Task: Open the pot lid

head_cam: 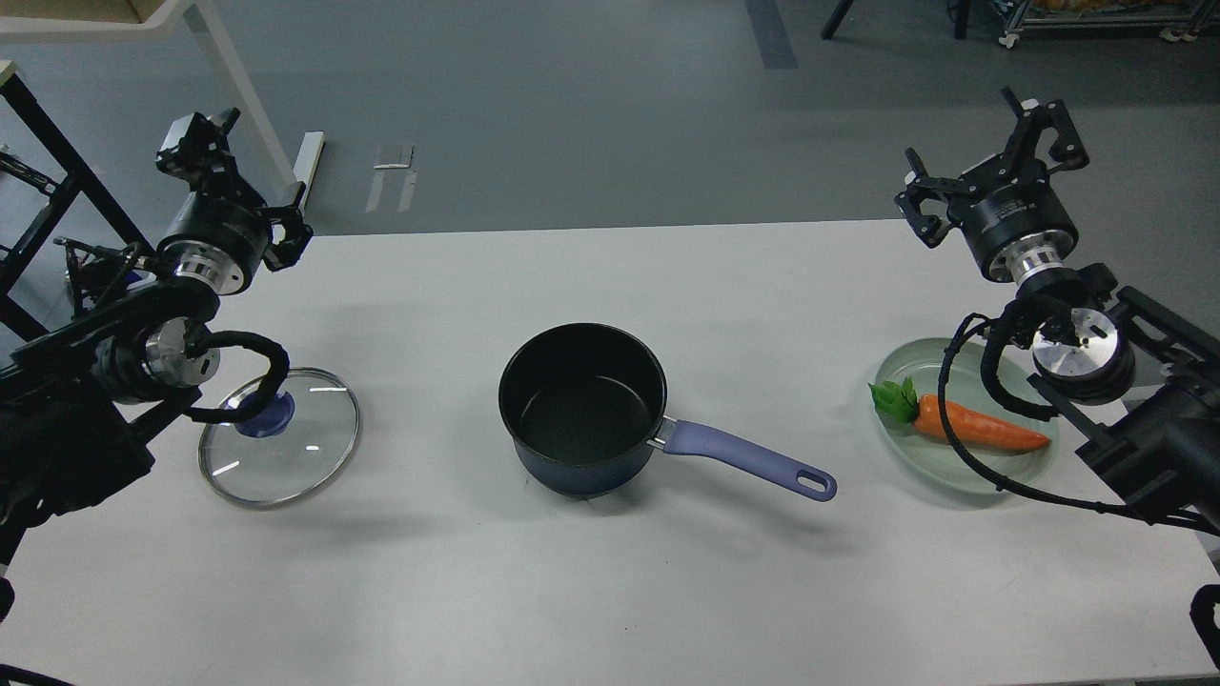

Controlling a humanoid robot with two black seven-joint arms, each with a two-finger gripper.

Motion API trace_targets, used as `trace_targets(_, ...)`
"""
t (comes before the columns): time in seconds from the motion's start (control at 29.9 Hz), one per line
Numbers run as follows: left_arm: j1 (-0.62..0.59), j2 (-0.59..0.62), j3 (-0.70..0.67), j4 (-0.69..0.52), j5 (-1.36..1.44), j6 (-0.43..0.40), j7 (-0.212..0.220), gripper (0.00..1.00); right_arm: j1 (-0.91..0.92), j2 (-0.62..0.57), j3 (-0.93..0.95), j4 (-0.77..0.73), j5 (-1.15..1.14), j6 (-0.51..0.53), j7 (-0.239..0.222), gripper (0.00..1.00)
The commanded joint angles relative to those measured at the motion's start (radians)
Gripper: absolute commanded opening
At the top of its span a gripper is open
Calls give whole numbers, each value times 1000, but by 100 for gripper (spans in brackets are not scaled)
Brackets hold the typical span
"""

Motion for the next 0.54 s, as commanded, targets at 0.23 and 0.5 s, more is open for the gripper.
trace_targets(0.23,29,4,-40,-35,-11,-26,0,99,-5,143,109,-134,-6,17,-24,100)
trace_targets(0.5,35,4,-87,-35,-18,-26,79,99,-11,131,83,-100,-34,32,-24,100)
